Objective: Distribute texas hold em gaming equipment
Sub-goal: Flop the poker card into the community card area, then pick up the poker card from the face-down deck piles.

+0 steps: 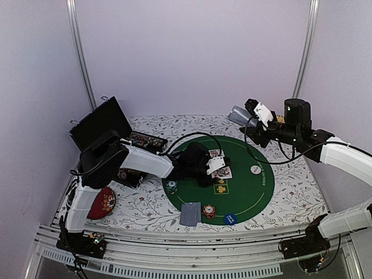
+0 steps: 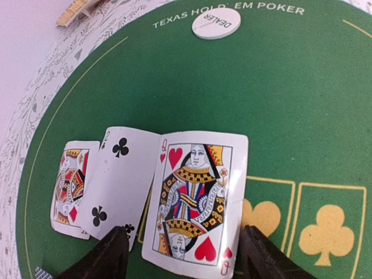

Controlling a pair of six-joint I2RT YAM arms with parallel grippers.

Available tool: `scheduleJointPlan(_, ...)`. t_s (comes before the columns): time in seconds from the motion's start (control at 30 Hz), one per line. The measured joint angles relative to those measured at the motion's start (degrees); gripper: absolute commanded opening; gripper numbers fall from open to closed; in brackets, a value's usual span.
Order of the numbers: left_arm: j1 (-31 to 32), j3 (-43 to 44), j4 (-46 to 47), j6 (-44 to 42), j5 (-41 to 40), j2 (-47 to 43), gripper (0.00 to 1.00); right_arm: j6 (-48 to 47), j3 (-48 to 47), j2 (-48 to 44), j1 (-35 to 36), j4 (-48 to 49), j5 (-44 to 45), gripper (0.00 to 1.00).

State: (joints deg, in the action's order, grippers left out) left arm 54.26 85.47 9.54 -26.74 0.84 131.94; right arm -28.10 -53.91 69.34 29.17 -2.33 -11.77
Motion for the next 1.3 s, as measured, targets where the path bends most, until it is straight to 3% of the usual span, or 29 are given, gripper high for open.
scheduleJointPlan(0.13,-0.48,-6.73,2.93,0.00,2.14,-4.17,0.77,-0.02,0.00,-0.07,0.00,-0.26,0.00,0.47)
scheduleJointPlan(0.33,-1.27,-18.18,6.23,5.09,9.22,-18.75,0.84,-0.15,0.00,-0.17,0.00,-0.31,-0.74,0.47)
scheduleJointPlan(0.43,-2.43,-20.63,9.35,12.26,13.75,-27.74,0.86,-0.33,0.00,-0.17,0.02,-0.79,-1.14,0.46)
scheduleJointPlan(0.57,-7.91,-18.88,13.97,27.87,19.56,-35.80,0.91,-0.94,0.00,0.90,1.03,-1.16,-1.66,0.46)
scheduleJointPlan(0.63,-10.03,-17.25,14.58,32.89,20.85,-36.39,0.98,-1.51,0.00,2.08,2.25,-1.16,-1.88,0.47)
scheduleJointPlan(0.77,-11.17,-13.05,12.04,40.11,23.12,-34.16,0.98,-2.14,0.00,4.61,5.38,-1.07,-2.38,0.46)
scheduleJointPlan(0.97,-10.43,-11.26,8.20,44.37,24.96,-29.75,0.98,-2.78,-0.22,8.72,8.17,-0.52,-2.78,0.46)
scheduleJointPlan(1.17,-10.29,-9.97,4.79,44.74,25.49,-26.38,0.88,-2.82,-1.53,11.80,9.44,0.22,-3.02,0.46)
scheduleJointPlan(1.3,-10.08,-9.14,3.39,44.37,25.38,-25.55,0.67,-2.84,-1.97,11.89,9.53,0.66,-3.17,0.46)
